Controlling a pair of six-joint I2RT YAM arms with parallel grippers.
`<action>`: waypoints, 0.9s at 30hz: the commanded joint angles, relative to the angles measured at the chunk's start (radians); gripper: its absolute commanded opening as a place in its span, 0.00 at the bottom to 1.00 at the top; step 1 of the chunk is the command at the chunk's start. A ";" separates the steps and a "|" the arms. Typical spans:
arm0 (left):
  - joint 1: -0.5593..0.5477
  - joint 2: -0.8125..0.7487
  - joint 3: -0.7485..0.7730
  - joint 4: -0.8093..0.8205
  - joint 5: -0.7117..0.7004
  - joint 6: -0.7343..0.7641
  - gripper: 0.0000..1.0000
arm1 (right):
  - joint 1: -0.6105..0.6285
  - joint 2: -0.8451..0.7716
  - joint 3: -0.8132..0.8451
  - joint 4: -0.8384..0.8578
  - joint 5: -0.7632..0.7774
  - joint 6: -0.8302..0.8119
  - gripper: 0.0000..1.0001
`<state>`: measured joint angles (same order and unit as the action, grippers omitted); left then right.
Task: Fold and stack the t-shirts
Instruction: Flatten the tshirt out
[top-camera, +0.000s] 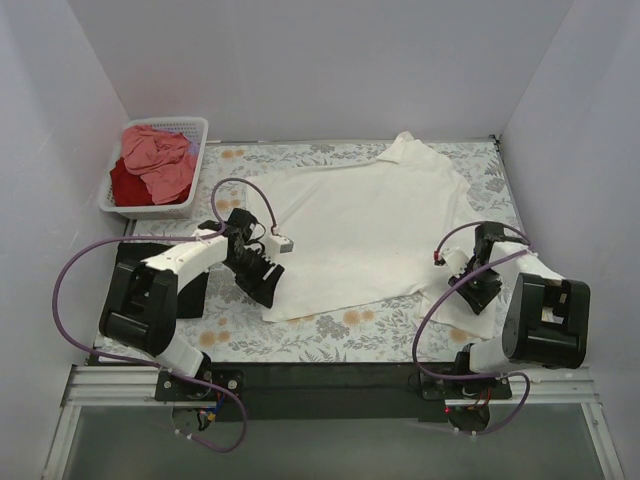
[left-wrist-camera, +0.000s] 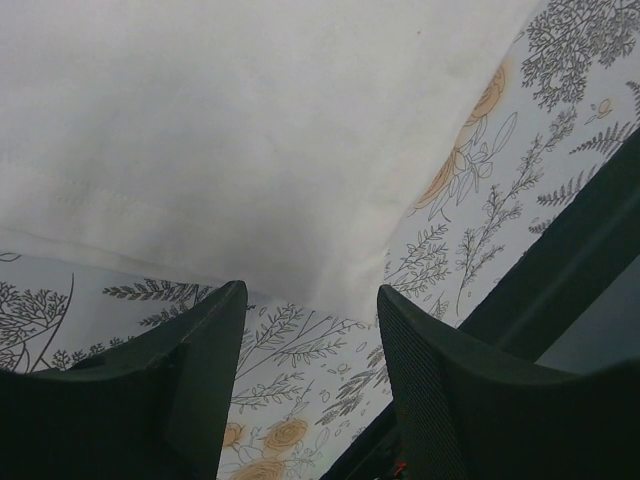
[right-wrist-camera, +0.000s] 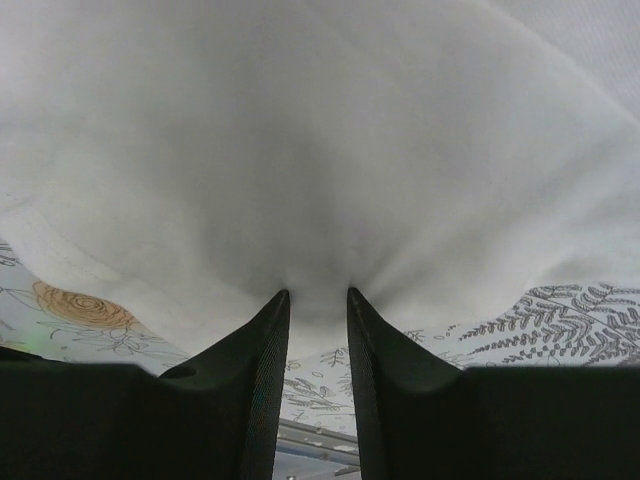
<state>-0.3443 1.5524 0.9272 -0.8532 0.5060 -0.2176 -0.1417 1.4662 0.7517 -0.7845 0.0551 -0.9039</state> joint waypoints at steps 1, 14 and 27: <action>-0.030 -0.037 -0.037 0.020 -0.046 -0.005 0.54 | -0.013 -0.010 -0.143 0.047 0.092 -0.061 0.36; -0.065 -0.029 0.022 -0.093 -0.057 0.037 0.51 | -0.013 -0.186 0.142 -0.225 -0.196 -0.107 0.39; -0.065 0.084 0.110 -0.004 -0.037 -0.051 0.51 | -0.013 0.111 0.238 -0.130 -0.176 -0.061 0.36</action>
<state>-0.4080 1.6081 1.0595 -0.8963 0.4534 -0.2401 -0.1505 1.5749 0.9997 -0.9127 -0.1150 -0.9493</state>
